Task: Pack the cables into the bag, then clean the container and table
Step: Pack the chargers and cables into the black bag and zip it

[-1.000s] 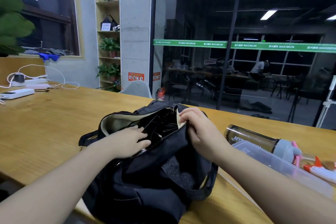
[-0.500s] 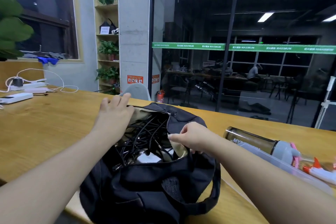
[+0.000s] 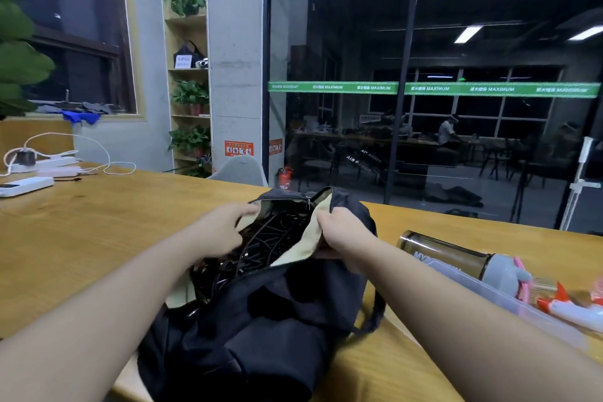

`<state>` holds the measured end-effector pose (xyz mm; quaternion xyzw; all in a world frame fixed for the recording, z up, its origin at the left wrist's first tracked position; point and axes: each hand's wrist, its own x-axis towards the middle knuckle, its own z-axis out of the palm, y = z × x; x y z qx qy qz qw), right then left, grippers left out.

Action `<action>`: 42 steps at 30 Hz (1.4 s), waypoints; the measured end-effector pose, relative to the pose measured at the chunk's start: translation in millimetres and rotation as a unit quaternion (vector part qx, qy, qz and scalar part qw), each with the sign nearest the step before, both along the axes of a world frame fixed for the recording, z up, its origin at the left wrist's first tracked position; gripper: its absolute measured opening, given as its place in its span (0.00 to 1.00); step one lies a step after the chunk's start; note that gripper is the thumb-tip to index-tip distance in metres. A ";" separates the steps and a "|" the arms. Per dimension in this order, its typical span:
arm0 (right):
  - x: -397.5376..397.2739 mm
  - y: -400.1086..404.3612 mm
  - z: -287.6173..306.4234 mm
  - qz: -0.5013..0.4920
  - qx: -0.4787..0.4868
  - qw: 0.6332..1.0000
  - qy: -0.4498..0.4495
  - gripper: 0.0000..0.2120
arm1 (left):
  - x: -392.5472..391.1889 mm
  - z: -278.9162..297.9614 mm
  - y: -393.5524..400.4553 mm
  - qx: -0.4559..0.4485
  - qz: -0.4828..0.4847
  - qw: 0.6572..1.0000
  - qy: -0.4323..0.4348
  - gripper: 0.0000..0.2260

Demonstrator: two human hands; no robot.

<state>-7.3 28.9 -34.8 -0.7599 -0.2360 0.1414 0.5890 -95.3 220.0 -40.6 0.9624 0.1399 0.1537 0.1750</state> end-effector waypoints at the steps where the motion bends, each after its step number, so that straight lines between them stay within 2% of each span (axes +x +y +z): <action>1: 1.4 3.9 1.2 0.003 0.030 0.999 0.022 0.10 | -0.8 4.4 1.2 -0.027 0.001 0.999 -0.020 0.30; 4: -0.7 19.3 7.3 0.024 0.094 0.993 0.062 0.10 | -2.6 25.3 -1.5 -0.077 0.007 0.992 -0.099 0.23; 9: -6.3 40.0 24.8 0.092 0.107 0.990 0.027 0.09 | 12.0 54.2 -0.5 -0.216 0.040 0.951 -0.220 0.26; 11: -5.6 46.0 30.8 0.095 0.145 0.985 0.017 0.09 | 15.7 67.0 1.2 -0.270 0.023 0.930 -0.249 0.27; 13: -2.0 46.9 30.6 0.086 0.178 0.980 0.022 0.10 | 17.5 72.7 2.0 -0.284 0.017 0.923 -0.258 0.27; 19: 1.1 36.7 7.5 0.054 0.165 0.984 0.041 0.13 | 6.0 51.2 -18.6 -0.146 0.005 0.977 -0.156 0.26; 23: -7.6 30.5 -1.7 0.036 0.149 0.988 0.031 0.10 | 5.6 35.7 -40.7 -0.101 -0.054 0.990 -0.087 0.22; 25: -7.9 23.5 -6.8 0.014 0.107 0.994 -0.010 0.09 | 8.9 27.2 -47.5 -0.113 -0.088 0.986 -0.080 0.22; 27: -8.3 15.7 -11.8 -0.011 0.064 0.996 -0.057 0.10 | 12.8 22.0 -53.9 -0.108 -0.065 0.988 -0.084 0.17; 28: -5.9 13.1 -15.1 -0.019 0.056 0.996 -0.069 0.10 | 12.9 21.9 -58.9 -0.074 -0.037 0.992 -0.091 0.13; 29: -4.4 11.0 -17.2 -0.024 0.057 0.995 -0.072 0.09 | 13.8 22.1 -62.2 -0.031 -0.008 0.994 -0.105 0.15; 31: -2.3 7.3 -16.5 -0.028 0.082 0.995 -0.056 0.11 | 16.3 23.3 -69.5 0.025 0.019 0.990 -0.137 0.19; 34: 1.2 0.0 -6.5 -0.029 0.140 0.990 -0.005 0.16 | 27.5 24.5 -74.4 0.026 0.003 0.989 -0.143 0.20; 36: 6.6 -5.4 -4.5 -0.043 0.147 0.988 -0.003 0.14 | 37.1 24.8 -76.3 0.039 0.001 0.991 -0.126 0.23; 39: 18.6 -14.3 -5.6 -0.076 0.075 0.992 -0.071 0.08 | 51.9 25.8 -82.1 0.075 0.024 0.991 -0.107 0.17; 42: 29.3 -22.3 0.6 -0.083 0.033 0.987 -0.137 0.06 | 64.5 29.1 -85.1 0.084 0.018 0.990 -0.114 0.15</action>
